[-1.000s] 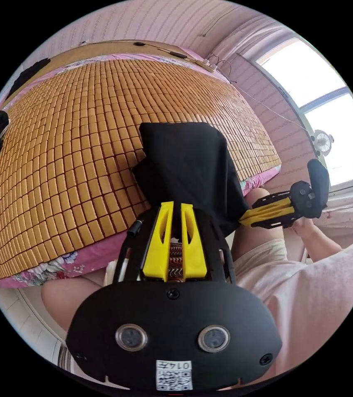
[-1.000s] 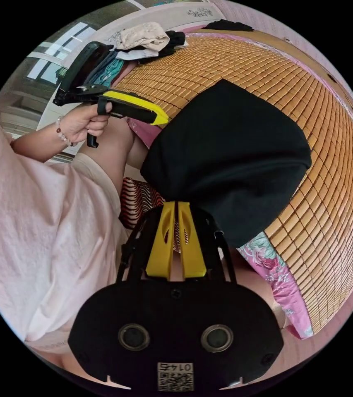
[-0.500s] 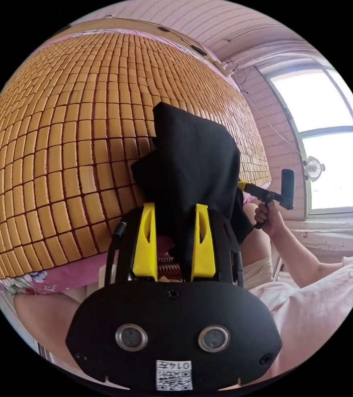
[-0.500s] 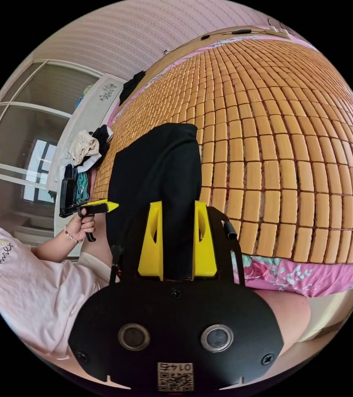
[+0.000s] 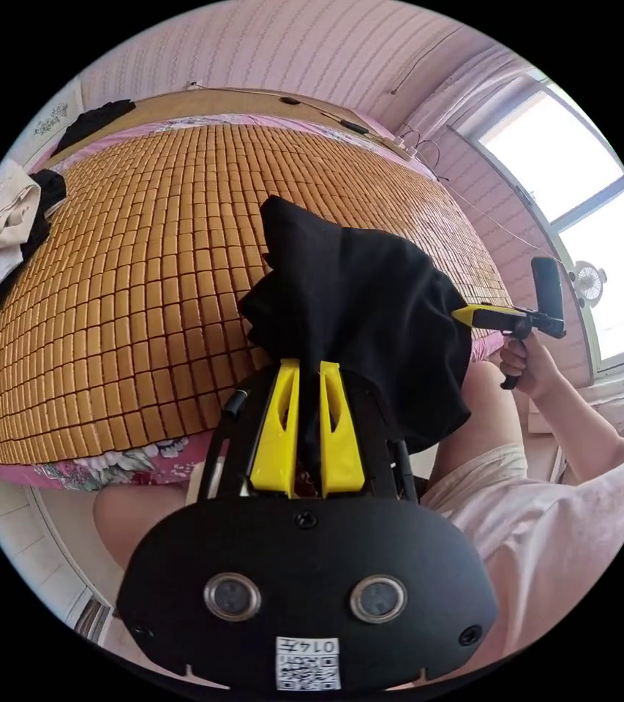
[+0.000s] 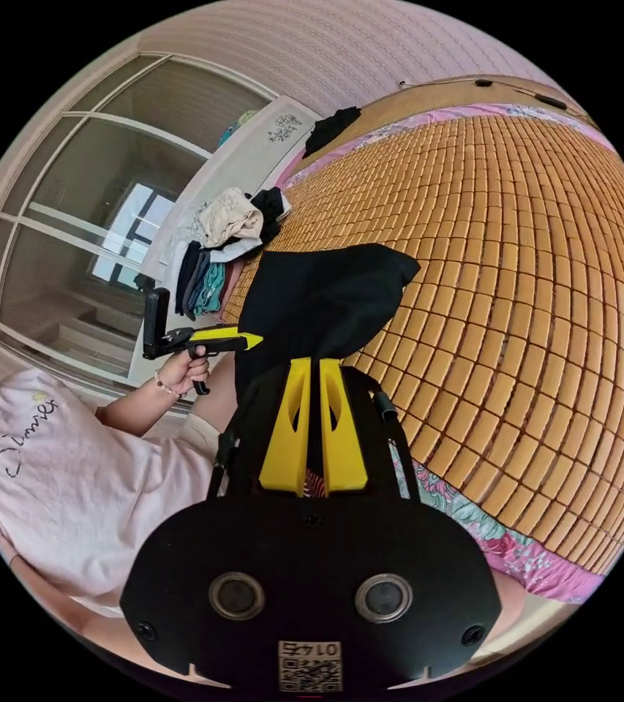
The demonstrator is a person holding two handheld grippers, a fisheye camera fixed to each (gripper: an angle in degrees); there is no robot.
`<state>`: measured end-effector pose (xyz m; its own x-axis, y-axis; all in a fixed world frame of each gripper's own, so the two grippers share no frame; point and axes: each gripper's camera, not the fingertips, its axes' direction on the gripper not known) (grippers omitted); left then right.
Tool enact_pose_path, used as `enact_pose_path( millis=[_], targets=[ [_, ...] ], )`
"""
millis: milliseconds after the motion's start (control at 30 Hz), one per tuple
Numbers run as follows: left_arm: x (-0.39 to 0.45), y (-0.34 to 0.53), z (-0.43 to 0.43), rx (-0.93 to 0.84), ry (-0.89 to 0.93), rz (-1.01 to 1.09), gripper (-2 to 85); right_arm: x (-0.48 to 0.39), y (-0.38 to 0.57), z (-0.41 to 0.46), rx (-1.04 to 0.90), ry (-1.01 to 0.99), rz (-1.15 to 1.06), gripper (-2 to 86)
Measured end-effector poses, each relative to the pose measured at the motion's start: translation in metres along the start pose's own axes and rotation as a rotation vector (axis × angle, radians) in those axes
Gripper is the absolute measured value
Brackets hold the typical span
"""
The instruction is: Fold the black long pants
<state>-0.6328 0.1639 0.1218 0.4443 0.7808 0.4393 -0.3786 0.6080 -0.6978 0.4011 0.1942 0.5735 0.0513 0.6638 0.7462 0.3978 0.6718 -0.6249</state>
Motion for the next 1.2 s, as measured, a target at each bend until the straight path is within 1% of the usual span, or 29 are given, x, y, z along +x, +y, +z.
enact_pose_path(
  millis=[200,267,467,600,633,700,767,800,833,900,933,967,1033,1100,1167,1200],
  targets=[
    [-0.046,0.072,-0.096,0.156,-0.042,-0.148,4.6,-0.101,-0.073,0.043,-0.048,-0.029,-0.243,0.9],
    [-0.062,0.101,-0.134,0.22,-0.078,-0.199,4.7,-0.144,-0.103,0.067,-0.079,-0.039,-0.333,0.9],
    [-0.094,0.152,-0.219,0.384,-0.196,-0.267,4.6,-0.251,-0.177,0.123,-0.13,-0.046,-0.522,0.9],
    [-0.116,0.165,-0.272,0.491,-0.239,-0.29,4.5,-0.32,-0.23,0.147,-0.144,-0.042,-0.649,1.0],
    [-0.124,0.165,-0.293,0.541,-0.258,-0.293,4.4,-0.346,-0.25,0.152,-0.137,-0.036,-0.699,1.1],
    [-0.136,0.159,-0.328,0.61,-0.304,-0.287,4.5,-0.387,-0.284,0.159,-0.123,-0.02,-0.779,1.4],
    [-0.156,0.138,-0.379,0.689,-0.363,-0.283,4.9,-0.438,-0.34,0.173,-0.103,0.006,-0.846,2.3],
    [-0.162,0.13,-0.392,0.699,-0.382,-0.279,5.1,-0.449,-0.356,0.178,-0.106,0.021,-0.848,2.6],
    [-0.18,0.112,-0.415,0.709,-0.413,-0.296,5.8,-0.47,-0.391,0.193,-0.098,0.078,-0.839,3.7],
    [-0.221,0.083,-0.437,0.704,-0.417,-0.374,7.9,-0.495,-0.444,0.226,-0.112,0.157,-0.792,6.5],
    [-0.253,0.065,-0.441,0.648,-0.417,-0.454,9.8,-0.506,-0.476,0.251,-0.129,0.213,-0.728,9.1],
    [-0.282,0.053,-0.44,0.569,-0.402,-0.523,11.3,-0.512,-0.499,0.277,-0.161,0.259,-0.667,9.8],
    [-0.303,0.047,-0.435,0.501,-0.373,-0.557,12.9,-0.516,-0.516,0.316,-0.225,0.313,-0.596,10.4],
    [-0.296,0.049,-0.43,0.476,-0.429,-0.531,13.7,-0.519,-0.515,0.348,-0.278,0.324,-0.591,10.6],
    [-0.27,0.05,-0.421,0.446,-0.52,-0.475,15.6,-0.524,-0.497,0.369,-0.289,0.31,-0.653,10.8],
    [-0.262,0.049,-0.418,0.438,-0.536,-0.459,15.8,-0.524,-0.492,0.371,-0.285,0.313,-0.663,11.0]
  ],
)
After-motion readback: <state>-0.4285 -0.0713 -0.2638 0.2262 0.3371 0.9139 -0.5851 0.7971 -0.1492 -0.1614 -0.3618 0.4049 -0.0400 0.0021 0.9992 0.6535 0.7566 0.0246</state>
